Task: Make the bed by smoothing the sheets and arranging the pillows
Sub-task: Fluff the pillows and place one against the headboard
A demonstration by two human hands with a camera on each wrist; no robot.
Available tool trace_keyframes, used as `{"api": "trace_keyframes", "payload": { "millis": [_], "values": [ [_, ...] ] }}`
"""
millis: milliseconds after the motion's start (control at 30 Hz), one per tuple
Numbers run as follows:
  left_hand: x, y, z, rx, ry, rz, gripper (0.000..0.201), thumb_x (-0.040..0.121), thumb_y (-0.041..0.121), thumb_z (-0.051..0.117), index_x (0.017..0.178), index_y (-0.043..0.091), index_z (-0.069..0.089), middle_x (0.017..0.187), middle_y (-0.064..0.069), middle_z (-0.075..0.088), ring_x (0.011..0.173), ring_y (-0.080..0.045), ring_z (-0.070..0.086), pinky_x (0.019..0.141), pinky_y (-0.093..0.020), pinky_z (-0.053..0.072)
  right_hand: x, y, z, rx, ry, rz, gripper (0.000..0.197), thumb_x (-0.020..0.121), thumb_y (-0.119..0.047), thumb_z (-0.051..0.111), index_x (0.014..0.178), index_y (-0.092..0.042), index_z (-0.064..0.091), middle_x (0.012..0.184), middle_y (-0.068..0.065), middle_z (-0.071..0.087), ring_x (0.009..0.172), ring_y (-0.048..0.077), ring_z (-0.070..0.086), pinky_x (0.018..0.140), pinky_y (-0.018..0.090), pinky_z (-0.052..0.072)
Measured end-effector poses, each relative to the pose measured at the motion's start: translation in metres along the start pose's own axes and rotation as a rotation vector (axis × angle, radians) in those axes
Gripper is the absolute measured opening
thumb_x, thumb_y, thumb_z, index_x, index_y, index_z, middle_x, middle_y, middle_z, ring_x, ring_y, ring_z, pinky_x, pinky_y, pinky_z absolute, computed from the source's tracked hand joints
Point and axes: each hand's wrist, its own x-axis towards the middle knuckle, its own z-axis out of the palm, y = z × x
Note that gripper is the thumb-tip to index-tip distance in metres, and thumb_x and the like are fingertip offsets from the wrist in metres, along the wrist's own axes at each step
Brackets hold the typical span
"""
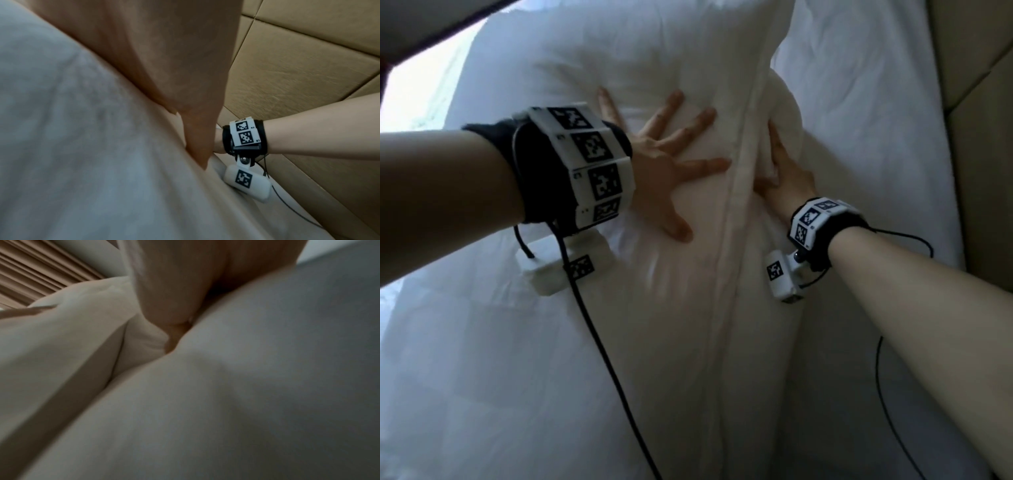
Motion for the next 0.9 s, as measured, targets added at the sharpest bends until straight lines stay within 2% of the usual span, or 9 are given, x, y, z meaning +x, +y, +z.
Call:
{"api": "trace_keyframes", "payload": {
  "millis": [67,167,233,300,467,633,733,800,900],
  "values": [
    [-0.001,-0.001,-0.001,-0.004,-0.002,0.01,0.107,0.052,0.099,0.037,0.132,0.067,-0.026,0.146,0.015,-0.047,0.139,-0.029,-0.038,0.089,-0.088,-0.004,0.002,0.005,0.002,-0.007,0.087,-0.048,0.067,0.096,-0.025,0.049,0.147,-0.055,0.018,0.136,0.011,0.056,0.117,0.033,0.056,0.092,0.022,0.038],
    [-0.004,0.0,-0.007,-0.026,-0.008,0.026,0.107,0.053,0.098,0.039,0.133,0.067,-0.025,0.146,0.014,-0.047,0.139,-0.029,-0.039,0.088,-0.088,-0.004,-0.003,0.007,-0.003,-0.027,0.236,-0.131,0.051,0.094,-0.014,0.05,0.138,-0.04,0.05,0.127,0.009,0.065,0.117,0.03,0.059,0.099,0.026,0.045],
    [-0.007,0.0,-0.013,-0.05,-0.017,0.034,0.108,0.055,0.096,0.043,0.133,0.067,-0.024,0.146,0.015,-0.047,0.139,-0.029,-0.039,0.088,-0.088,-0.003,-0.007,0.005,-0.01,0.027,0.308,-0.158,0.044,0.089,-0.012,0.056,0.127,-0.032,0.063,0.12,0.008,0.068,0.115,0.027,0.061,0.099,0.032,0.048],
    [-0.011,-0.001,-0.022,-0.076,-0.039,0.042,0.108,0.057,0.092,0.049,0.134,0.067,-0.022,0.146,0.015,-0.047,0.138,-0.029,-0.039,0.088,-0.088,-0.002,-0.011,0.001,-0.019,0.101,0.345,-0.148,0.038,0.086,-0.012,0.061,0.119,-0.027,0.069,0.115,0.007,0.07,0.111,0.022,0.064,0.097,0.031,0.05],
    [-0.024,-0.008,-0.045,-0.137,-0.076,0.082,0.107,0.059,0.087,0.056,0.136,0.068,-0.017,0.147,0.017,-0.045,0.139,-0.028,-0.038,0.087,-0.089,-0.002,-0.023,-0.014,-0.043,0.214,0.375,-0.097,0.036,0.081,-0.01,0.064,0.111,-0.025,0.074,0.108,0.004,0.073,0.103,0.013,0.067,0.092,0.024,0.051],
    [-0.025,-0.018,-0.074,-0.188,0.001,0.115,0.108,0.062,0.082,0.062,0.138,0.067,-0.013,0.149,0.016,-0.043,0.14,-0.029,-0.037,0.091,-0.086,-0.002,-0.017,-0.033,-0.095,0.248,0.376,-0.091,0.036,0.08,-0.007,0.066,0.11,-0.026,0.074,0.105,-0.004,0.073,0.1,0.004,0.066,0.094,0.019,0.05],
    [-0.008,-0.017,-0.103,-0.238,0.115,0.107,0.103,0.069,0.078,0.061,0.144,0.062,-0.007,0.154,0.014,-0.035,0.143,-0.03,-0.031,0.1,-0.079,-0.001,0.017,-0.032,-0.13,0.183,0.4,-0.076,0.035,0.078,-0.018,0.064,0.108,-0.032,0.074,0.105,-0.004,0.074,0.102,0.008,0.066,0.096,0.027,0.052],
    [0.008,-0.011,-0.115,-0.243,0.161,0.088,0.099,0.072,0.077,0.059,0.148,0.057,-0.002,0.158,0.012,-0.027,0.146,-0.028,-0.025,0.106,-0.072,-0.001,0.038,-0.021,-0.15,0.064,0.379,-0.046,0.037,0.08,-0.018,0.06,0.111,-0.034,0.072,0.109,-0.001,0.073,0.104,0.016,0.067,0.096,0.032,0.052],
    [0.019,0.01,-0.122,-0.191,0.15,0.104,0.093,0.077,0.077,0.053,0.15,0.051,0.002,0.161,0.008,-0.02,0.148,-0.025,-0.019,0.111,-0.065,-0.005,0.03,0.007,-0.166,-0.005,0.324,0.1,0.048,0.087,-0.005,0.056,0.126,-0.029,0.064,0.099,0.011,0.072,0.083,0.028,0.068,0.082,0.039,0.058]
  ]
}}
